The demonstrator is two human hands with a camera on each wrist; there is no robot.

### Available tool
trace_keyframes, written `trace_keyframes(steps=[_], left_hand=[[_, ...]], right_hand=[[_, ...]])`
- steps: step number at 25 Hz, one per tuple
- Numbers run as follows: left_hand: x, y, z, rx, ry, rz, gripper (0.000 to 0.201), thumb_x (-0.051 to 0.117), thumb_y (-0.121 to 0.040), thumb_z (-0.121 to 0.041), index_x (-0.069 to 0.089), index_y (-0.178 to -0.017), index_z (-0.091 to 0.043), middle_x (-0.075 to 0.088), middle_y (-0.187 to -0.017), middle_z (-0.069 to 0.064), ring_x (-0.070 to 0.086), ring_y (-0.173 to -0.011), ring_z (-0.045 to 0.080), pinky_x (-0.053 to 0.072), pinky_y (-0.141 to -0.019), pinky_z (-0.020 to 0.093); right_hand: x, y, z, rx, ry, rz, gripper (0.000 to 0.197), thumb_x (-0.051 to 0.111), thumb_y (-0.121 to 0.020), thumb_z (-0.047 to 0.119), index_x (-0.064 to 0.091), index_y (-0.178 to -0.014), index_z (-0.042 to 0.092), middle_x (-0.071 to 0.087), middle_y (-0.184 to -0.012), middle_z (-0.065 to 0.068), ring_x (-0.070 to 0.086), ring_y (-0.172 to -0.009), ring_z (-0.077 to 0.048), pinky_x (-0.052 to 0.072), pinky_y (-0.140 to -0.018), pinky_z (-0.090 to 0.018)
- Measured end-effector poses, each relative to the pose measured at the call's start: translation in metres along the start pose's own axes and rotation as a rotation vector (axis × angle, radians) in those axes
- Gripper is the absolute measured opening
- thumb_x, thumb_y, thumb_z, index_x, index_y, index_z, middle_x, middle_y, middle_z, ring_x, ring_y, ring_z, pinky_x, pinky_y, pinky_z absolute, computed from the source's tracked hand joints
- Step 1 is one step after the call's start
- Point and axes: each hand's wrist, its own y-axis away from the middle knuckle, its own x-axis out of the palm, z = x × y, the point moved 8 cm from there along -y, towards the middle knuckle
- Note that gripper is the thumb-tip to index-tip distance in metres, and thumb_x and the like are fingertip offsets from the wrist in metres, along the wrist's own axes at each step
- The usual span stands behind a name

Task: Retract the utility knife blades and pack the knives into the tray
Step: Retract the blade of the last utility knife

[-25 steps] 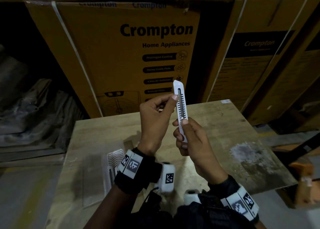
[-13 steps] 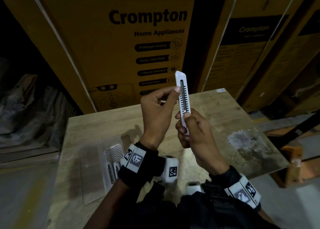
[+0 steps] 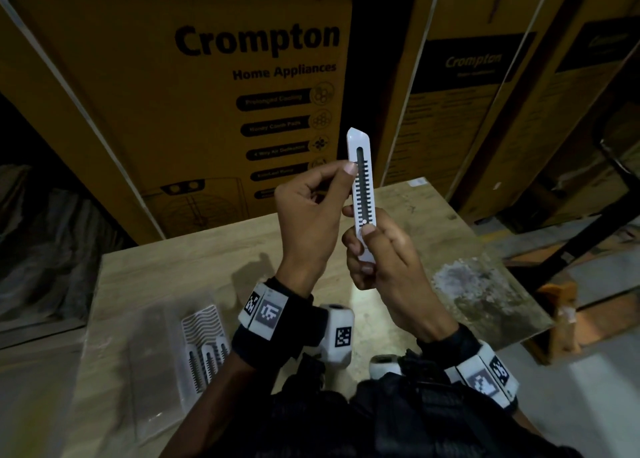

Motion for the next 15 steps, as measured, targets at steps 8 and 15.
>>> trace_keyframes(steps=[8,15], left_hand=[[0.024,-0.020,0.004,0.005,0.010,-0.129,0.008,0.070,-0.093,-0.005,0.078,-0.094,-0.007,0.075,-0.076,-0.001,0.065,-0.059,-0.004,0.046,-0.052,0.010],[0.030,-0.032,0.019,-0.018,-0.075,-0.250,0.009,0.074,-0.090,-0.010,0.081,-0.090,-0.005,0.077,-0.074,0.001,0.065,-0.059,0.001,0.046,-0.052,0.016]], right_hand=[[-0.042,-0.030,0.010,0.043,-0.029,0.044,0.032,0.038,-0.106,0.018,0.062,-0.127,0.014,0.069,-0.090,-0.013,0.048,-0.060,-0.019,0.038,-0.050,-0.029],[-0.070,-0.041,0.027,-0.055,0.154,0.040,0.035,0.053,-0.101,-0.001,0.061,-0.132,0.012,0.079,-0.103,-0.012,0.077,-0.083,-0.028,0.061,-0.066,-0.033]])
